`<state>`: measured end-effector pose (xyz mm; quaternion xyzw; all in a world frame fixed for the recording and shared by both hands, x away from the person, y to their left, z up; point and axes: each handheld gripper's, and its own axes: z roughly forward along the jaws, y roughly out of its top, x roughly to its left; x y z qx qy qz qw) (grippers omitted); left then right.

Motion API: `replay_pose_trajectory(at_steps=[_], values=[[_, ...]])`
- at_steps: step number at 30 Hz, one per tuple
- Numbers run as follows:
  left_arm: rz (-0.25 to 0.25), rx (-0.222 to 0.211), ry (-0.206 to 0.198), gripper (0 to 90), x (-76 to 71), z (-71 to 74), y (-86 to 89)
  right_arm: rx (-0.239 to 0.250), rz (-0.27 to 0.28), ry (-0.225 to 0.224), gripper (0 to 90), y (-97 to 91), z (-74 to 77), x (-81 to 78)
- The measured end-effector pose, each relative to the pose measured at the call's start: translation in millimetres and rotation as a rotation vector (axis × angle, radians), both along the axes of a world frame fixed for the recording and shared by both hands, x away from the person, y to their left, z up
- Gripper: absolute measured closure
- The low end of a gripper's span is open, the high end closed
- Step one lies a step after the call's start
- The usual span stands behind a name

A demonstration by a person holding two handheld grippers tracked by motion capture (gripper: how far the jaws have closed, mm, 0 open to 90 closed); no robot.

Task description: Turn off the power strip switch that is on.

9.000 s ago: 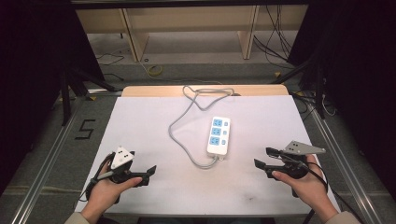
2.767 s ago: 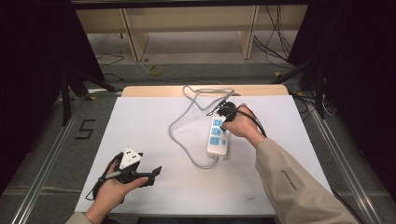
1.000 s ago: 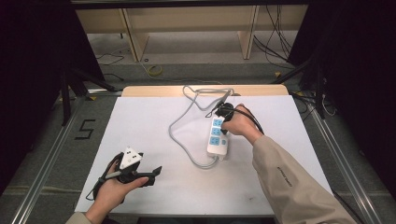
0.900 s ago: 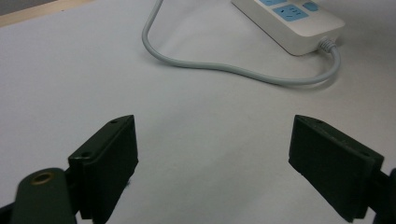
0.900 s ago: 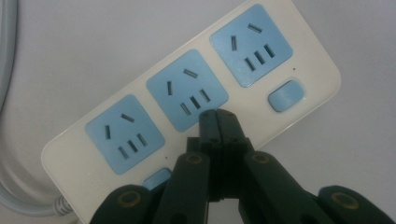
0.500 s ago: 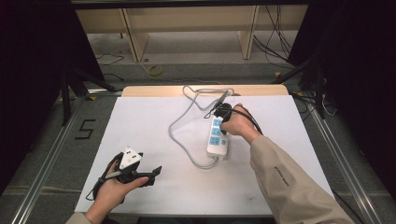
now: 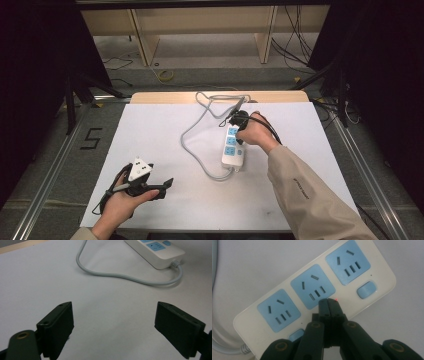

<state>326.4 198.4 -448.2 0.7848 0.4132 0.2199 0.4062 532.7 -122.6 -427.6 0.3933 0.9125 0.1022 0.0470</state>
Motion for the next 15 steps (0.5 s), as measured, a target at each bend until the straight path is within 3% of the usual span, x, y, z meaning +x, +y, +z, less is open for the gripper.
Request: replay_pose_trajectory(at_steps=[7, 9, 15], values=[[-0.001, 0.0, 0.0, 15.2, 0.1, 0.0, 0.2, 0.008, 0.003, -0.006, 90.0, -1.1, 0.3, 1.1], [-0.002, 0.001, 0.001, 15.2, 0.2, 0.1, 0.3, -0.002, 0.006, -0.039, 90.0, -0.4, 0.7, 1.6], [0.0, 0.0, 0.002, 15.2, 0.4, -0.1, 0.6, -0.013, 0.009, -0.035, 90.0, 1.4, 1.0, 2.1]])
